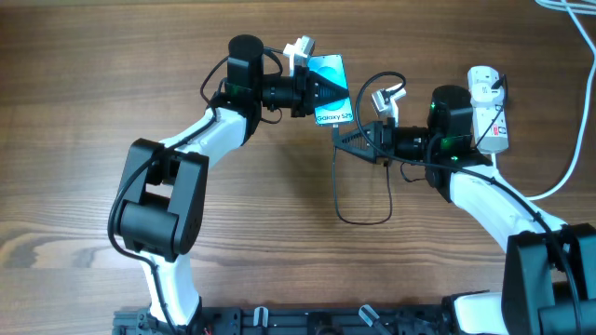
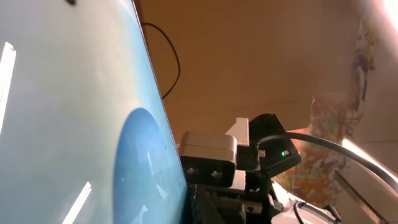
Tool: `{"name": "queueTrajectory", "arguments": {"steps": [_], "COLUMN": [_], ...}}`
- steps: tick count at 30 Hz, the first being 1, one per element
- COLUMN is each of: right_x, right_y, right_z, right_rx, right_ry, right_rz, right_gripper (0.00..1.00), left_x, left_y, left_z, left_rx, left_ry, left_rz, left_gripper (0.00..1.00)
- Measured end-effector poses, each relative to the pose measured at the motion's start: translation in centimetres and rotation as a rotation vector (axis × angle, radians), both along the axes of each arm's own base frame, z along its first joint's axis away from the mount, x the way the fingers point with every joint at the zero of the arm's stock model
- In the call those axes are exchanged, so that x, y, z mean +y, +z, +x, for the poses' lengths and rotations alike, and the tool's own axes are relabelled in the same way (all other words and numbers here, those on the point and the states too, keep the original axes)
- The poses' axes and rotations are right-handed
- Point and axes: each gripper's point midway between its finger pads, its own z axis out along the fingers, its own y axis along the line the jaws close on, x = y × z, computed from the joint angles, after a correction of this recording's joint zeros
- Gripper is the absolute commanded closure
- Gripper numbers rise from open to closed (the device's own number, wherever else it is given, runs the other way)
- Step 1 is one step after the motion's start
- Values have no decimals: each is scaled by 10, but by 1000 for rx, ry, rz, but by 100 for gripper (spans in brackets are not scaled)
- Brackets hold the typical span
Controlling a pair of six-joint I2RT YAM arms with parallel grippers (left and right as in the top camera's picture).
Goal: Plug charger to phone and switch on socket
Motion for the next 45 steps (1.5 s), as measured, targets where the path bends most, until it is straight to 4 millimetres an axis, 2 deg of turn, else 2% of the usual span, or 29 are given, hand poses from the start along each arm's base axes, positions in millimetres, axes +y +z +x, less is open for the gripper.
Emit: {"name": "queueTrajectory", "arguments": {"steps": [45], "right_x": [1], "right_y": [3], "right_z": [-2], "right_rx": [-18], "right_ry": [17], "right_rz": [12], "right_gripper": [96], "left_x": [0], "left_y": [5], "left_z": [-8], "left_rx": [-16], "left_ry": [-52], "left_rz": [-17], "left_gripper": [96]}}
